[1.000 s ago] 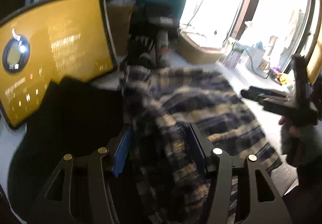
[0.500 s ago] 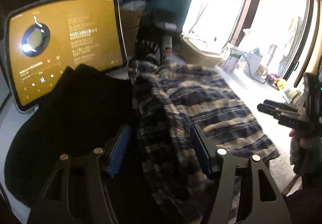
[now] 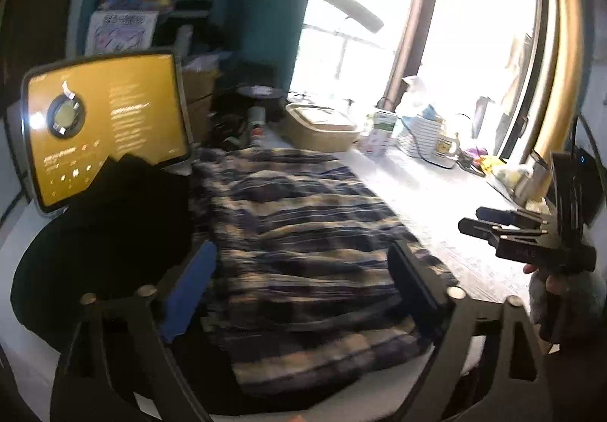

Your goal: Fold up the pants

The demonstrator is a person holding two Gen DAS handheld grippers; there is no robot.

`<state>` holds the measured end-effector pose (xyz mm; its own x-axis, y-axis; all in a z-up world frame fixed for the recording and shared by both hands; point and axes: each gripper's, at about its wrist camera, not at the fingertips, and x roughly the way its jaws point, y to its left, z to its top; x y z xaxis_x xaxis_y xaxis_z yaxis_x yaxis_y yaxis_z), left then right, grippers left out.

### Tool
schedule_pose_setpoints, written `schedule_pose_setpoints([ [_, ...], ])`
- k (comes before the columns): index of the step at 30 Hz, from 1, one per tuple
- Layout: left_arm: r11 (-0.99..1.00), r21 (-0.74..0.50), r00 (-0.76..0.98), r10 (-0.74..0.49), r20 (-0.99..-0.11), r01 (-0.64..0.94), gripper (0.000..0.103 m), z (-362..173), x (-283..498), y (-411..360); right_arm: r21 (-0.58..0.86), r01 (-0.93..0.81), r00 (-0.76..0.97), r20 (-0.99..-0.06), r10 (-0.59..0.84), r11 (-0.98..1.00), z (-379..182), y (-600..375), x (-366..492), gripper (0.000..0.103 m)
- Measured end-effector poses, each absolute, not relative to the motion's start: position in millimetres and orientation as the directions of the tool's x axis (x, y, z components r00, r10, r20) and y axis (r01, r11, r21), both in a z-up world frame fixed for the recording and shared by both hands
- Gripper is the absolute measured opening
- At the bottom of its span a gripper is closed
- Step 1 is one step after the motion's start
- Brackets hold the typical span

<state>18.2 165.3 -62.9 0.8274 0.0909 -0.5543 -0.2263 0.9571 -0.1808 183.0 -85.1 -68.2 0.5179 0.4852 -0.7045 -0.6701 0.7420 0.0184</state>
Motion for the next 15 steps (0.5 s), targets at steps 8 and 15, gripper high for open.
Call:
schedule_pose_setpoints([
  [8, 0.973, -0.154, 0.871, 0.077, -0.485, -0.171, 0.093, -36, 16, 123, -0.015, -0.642, 0.596, -0.639, 0.486, 0.767, -38, -125, 157, 0.067],
  [15, 0.976, -0.128, 0.884, 0.100, -0.456, -0.177, 0.093, -17, 19, 95, -0.034, -0.618, 0.660, -0.565, 0.495, 0.785, -11, -160, 138, 0.075],
])
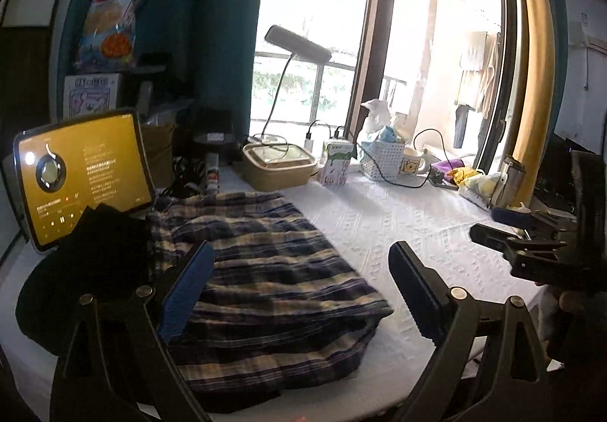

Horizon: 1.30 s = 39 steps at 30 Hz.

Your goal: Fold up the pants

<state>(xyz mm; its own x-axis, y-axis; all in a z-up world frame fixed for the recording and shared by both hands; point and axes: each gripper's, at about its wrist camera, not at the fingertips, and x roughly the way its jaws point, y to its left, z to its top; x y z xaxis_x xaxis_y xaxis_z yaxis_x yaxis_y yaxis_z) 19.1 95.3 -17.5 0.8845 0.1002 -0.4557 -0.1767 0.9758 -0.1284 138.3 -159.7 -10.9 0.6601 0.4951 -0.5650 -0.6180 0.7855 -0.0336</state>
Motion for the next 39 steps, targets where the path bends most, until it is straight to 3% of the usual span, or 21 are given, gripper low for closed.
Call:
schedule_pose_setpoints([
  [11, 0.987, -0.032, 0.942, 0.139, -0.306, -0.156, 0.100, 26, 6, 42, -0.084, -0.548, 0.785, -0.397, 0.476, 0.832, 41, -207, 101, 0.093],
  [14, 0.977, -0.004, 0.941, 0.204, -0.270, -0.213, 0.102, 35, 1, 37, -0.105, -0.503, 0.835, -0.316, 0.451, 0.858, 55, -218, 87, 0.103],
  [17, 0.964, 0.031, 0.937, 0.266, -0.228, -0.266, 0.102, 43, -7, 34, -0.078, -0.480, 0.854, -0.270, 0.445, 0.874, 67, -229, 79, 0.103],
  [39, 0.966, -0.024, 0.947, 0.246, -0.208, -0.257, 0.102, 43, -23, 43, -0.038, -0.466, 0.848, -0.302, 0.435, 0.884, 63, -233, 77, 0.103],
])
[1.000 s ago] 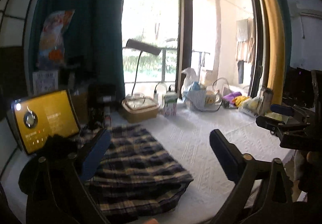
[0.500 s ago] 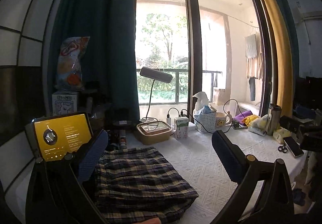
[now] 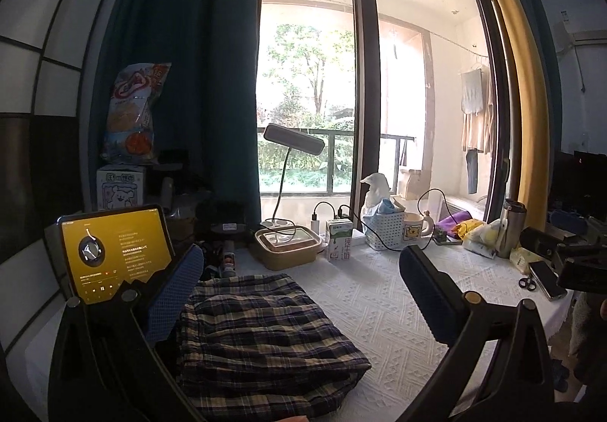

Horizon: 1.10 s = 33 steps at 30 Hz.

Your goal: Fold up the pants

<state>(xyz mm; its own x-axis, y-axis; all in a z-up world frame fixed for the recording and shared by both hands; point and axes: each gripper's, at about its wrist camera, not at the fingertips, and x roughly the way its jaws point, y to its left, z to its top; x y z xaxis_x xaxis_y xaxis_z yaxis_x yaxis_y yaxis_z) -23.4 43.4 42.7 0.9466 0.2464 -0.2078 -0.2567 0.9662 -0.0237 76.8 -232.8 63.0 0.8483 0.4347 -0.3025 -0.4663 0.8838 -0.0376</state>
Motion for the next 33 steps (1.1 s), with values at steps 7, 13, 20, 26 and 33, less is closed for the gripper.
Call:
schedule_pose_setpoints([
  [7, 0.966, -0.028, 0.945, 0.244, -0.219, -0.256, 0.102, 39.0, -22.5, 46.2, -0.041, -0.470, 0.844, -0.315, 0.435, 0.882, 59.3, -227.0, 79.1, 0.103],
  [13, 0.965, -0.032, 0.943, 0.247, -0.224, -0.260, 0.102, 37.4, -23.4, 46.2, -0.039, -0.477, 0.838, -0.320, 0.441, 0.878, 58.4, -225.1, 78.8, 0.103],
  [20, 0.963, -0.035, 0.942, 0.252, -0.221, -0.266, 0.102, 37.3, -25.8, 45.9, -0.039, -0.478, 0.837, -0.322, 0.442, 0.878, 58.1, -224.3, 78.8, 0.103],
  [26, 0.963, -0.034, 0.942, 0.253, -0.221, -0.267, 0.102, 37.4, -26.3, 45.5, -0.041, -0.478, 0.838, -0.322, 0.441, 0.877, 57.9, -224.7, 79.0, 0.103],
  [33, 0.963, -0.034, 0.942, 0.253, -0.221, -0.267, 0.102, 37.5, -26.3, 45.1, -0.040, -0.479, 0.837, -0.322, 0.443, 0.877, 57.9, -225.4, 79.3, 0.103],
])
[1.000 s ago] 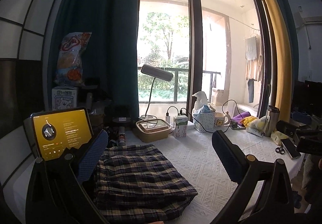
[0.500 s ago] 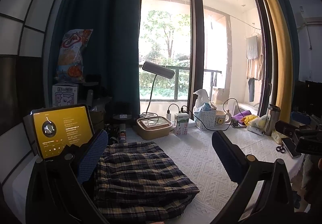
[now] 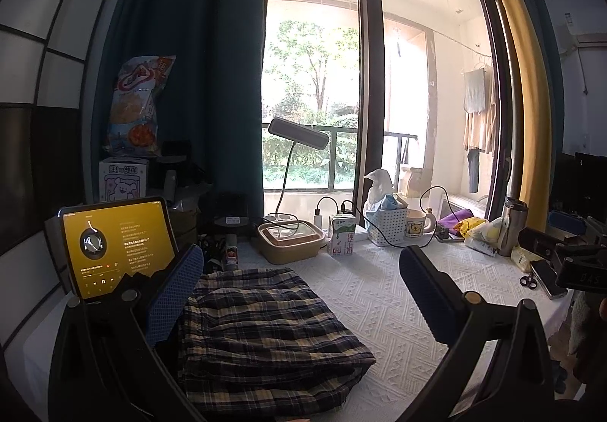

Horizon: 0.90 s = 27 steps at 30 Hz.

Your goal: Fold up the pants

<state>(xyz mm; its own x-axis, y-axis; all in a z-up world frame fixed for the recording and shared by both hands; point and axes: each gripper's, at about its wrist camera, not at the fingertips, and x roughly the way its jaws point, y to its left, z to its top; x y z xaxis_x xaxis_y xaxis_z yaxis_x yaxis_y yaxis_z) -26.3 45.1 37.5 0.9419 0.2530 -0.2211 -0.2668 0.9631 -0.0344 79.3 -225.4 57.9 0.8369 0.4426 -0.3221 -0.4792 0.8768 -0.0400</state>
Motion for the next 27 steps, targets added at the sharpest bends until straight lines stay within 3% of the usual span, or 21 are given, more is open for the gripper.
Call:
schedule_pose_setpoints([
  [27, 0.960, -0.036, 0.939, 0.262, -0.224, -0.277, 0.102, 38.0, -26.2, 46.7, -0.042, -0.468, 0.842, -0.325, 0.431, 0.883, 59.0, -228.6, 79.8, 0.103],
])
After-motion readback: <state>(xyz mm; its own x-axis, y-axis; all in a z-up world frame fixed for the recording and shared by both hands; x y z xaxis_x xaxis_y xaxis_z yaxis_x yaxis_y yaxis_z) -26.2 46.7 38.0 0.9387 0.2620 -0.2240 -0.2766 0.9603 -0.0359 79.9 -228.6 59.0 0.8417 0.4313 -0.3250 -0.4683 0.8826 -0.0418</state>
